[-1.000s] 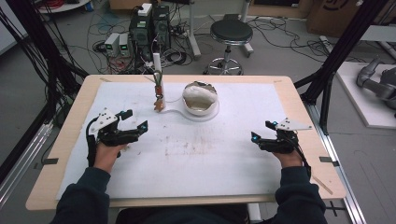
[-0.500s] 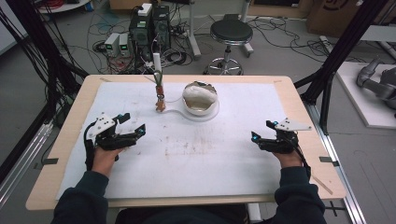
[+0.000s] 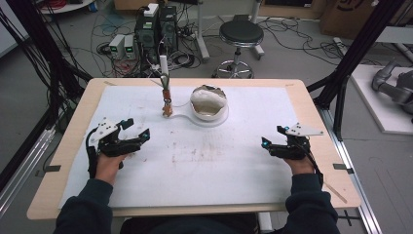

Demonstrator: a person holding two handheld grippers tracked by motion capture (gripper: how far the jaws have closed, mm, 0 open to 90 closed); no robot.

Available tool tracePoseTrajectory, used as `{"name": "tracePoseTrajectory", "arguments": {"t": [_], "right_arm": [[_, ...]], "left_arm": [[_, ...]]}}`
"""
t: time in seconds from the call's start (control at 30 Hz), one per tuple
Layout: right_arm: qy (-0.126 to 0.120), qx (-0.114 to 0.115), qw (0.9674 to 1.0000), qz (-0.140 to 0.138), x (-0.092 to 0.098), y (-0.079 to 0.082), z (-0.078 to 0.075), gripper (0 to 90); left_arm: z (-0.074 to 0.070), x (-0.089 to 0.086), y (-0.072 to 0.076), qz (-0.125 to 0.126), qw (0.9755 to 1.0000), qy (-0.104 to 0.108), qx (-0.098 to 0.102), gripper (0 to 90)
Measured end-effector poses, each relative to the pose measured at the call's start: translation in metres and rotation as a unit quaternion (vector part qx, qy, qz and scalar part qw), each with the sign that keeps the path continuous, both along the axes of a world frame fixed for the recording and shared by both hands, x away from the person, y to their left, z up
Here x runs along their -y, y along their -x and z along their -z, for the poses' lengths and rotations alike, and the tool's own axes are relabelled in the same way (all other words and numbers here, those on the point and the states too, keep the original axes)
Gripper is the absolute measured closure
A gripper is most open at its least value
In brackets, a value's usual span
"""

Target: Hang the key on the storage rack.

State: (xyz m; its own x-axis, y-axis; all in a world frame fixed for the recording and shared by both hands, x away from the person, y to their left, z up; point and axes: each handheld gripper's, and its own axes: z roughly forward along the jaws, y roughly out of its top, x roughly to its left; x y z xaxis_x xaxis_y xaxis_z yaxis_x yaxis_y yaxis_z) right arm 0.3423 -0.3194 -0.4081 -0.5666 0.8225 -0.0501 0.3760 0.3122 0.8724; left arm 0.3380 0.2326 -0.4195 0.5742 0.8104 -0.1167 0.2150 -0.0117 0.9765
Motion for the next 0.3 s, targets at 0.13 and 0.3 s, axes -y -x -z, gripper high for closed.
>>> {"name": "tracePoseTrajectory", "arguments": {"t": [0.13,0.3], "right_arm": [[-0.003,0.001,1.0,0.001,0.0015,-0.0007,0.0002,22.1],[-0.007,0.002,1.0,0.002,0.0029,-0.0006,-0.0003,22.1]], "left_arm": [[0.0005,-0.0001,-0.0005,-0.003,1.0,0.0,-0.001,18.4],[0.0008,-0.0011,-0.0013,-0.006,1.0,-0.001,-0.004,18.4]]}}
